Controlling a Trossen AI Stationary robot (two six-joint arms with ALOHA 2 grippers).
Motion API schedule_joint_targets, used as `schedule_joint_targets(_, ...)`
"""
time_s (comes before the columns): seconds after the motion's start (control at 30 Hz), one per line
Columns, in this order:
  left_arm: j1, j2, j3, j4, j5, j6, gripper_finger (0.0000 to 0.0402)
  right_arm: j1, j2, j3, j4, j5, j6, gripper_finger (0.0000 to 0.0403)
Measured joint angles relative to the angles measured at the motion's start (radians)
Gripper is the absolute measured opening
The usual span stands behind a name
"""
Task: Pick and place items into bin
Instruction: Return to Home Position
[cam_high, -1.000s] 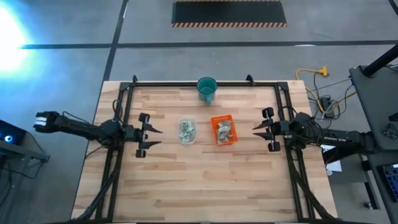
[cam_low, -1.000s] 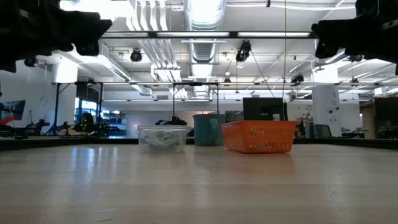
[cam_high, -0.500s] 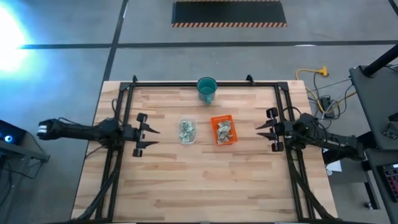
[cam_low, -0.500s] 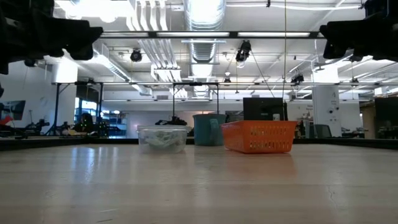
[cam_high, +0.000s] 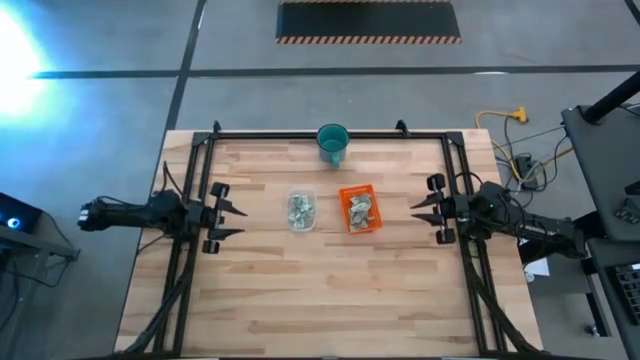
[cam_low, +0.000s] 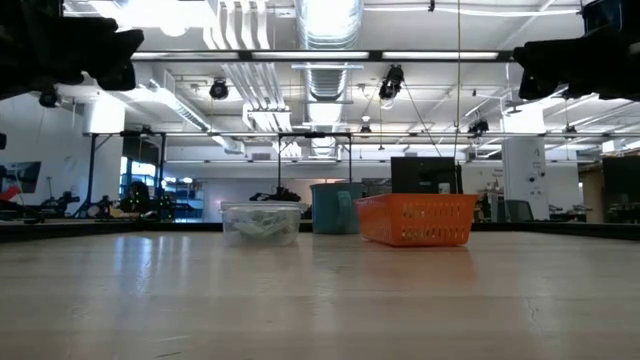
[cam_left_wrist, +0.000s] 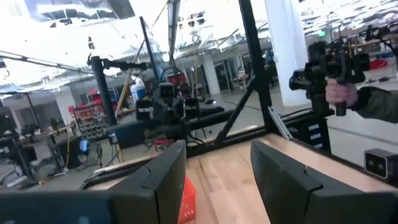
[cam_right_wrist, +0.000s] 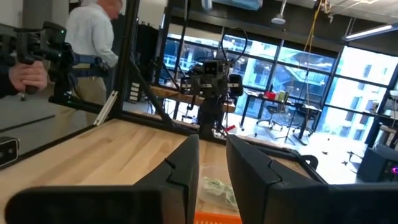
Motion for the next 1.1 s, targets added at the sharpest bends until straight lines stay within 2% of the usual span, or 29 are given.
schedule_joint_targets(0.4,0.000,-0.006,-0.002,-0.067,-0.021,-0.079,0.0165,0.000,0.000,0.000,-0.105,0.014,0.047,0.0076)
schedule_joint_targets(0.53,0.000,-0.006,-0.002,-0.090,-0.076,-0.108,0.0165,0.000,0.001,0.000,-0.105,0.036,0.087,0.0082)
schedule_joint_targets(0.67,0.000,-0.008,-0.003,-0.156,-0.080,-0.161,0.0165,0.001,0.005,0.000,-0.105,0.036,0.119,0.0086)
schedule_joint_targets(0.87,0.000,-0.008,-0.003,-0.145,-0.080,-0.173,0.0165,0.048,0.008,-0.002,-0.101,0.039,0.129,0.0083)
schedule_joint_targets(1.1,0.000,-0.008,-0.003,-0.124,-0.080,-0.150,0.0165,0.152,0.008,-0.003,-0.103,0.213,0.100,0.0071)
